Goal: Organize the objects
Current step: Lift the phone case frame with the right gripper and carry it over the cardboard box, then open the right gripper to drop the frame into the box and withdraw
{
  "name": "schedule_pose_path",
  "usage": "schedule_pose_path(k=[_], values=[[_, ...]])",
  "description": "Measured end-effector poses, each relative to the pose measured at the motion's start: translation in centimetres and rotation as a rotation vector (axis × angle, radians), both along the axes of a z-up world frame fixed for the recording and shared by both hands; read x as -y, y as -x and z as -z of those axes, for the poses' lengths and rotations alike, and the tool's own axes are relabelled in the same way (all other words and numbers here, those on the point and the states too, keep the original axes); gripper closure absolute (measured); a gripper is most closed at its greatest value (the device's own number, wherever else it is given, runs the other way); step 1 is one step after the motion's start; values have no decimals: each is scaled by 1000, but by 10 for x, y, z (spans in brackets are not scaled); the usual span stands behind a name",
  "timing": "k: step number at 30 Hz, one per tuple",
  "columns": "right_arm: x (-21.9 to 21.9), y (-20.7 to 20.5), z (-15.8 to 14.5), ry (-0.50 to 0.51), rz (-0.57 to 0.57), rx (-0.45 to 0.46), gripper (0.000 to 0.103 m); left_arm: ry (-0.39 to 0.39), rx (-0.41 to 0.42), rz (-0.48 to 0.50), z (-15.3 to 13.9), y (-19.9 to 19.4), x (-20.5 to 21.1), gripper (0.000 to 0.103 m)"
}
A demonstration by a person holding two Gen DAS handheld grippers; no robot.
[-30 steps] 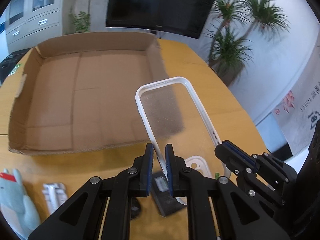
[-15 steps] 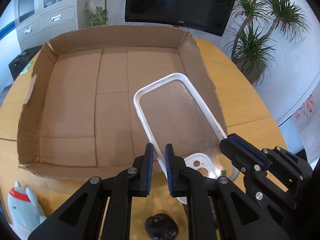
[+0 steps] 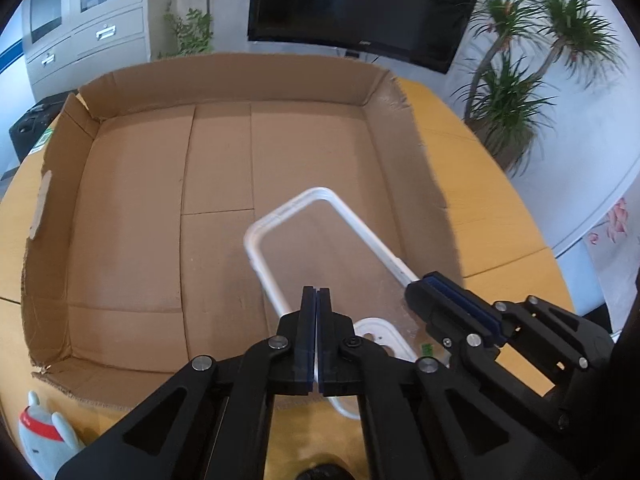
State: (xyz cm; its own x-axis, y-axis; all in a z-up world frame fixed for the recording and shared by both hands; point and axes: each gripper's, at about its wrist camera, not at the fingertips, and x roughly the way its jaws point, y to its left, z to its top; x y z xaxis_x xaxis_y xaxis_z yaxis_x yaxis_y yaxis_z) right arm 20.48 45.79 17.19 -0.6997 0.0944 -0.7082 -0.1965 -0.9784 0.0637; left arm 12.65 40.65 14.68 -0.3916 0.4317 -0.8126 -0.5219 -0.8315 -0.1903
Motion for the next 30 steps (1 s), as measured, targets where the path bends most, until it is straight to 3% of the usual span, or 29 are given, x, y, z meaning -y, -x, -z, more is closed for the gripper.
schedule_pose_path(k=[14,19,21,22,23,24,26,29,30], values=[[-30,26,43,53,33,102,98,77,79,-76,44,26,4,102],[-33,29,62,81,20,183,96,82,129,-63,58,34,-1,91],[-37,26,65,95,29,193,95,74,141,-71,58,35,2,70],[-39,24,65,102,33,193,91,63,142,-75,57,34,4,61],[-41,23,65,104,37,192,83,49,134,-81,54,32,7,39],[-42,19,62,102,43,184,78,34,116,-88,50,29,10,26],[-45,10,52,96,49,144,58,8,61,-105,36,21,16,25],[-49,-7,28,89,47,68,34,-9,83,-86,25,15,19,23],[-51,-15,17,94,46,37,32,-18,91,-79,20,12,20,23]])
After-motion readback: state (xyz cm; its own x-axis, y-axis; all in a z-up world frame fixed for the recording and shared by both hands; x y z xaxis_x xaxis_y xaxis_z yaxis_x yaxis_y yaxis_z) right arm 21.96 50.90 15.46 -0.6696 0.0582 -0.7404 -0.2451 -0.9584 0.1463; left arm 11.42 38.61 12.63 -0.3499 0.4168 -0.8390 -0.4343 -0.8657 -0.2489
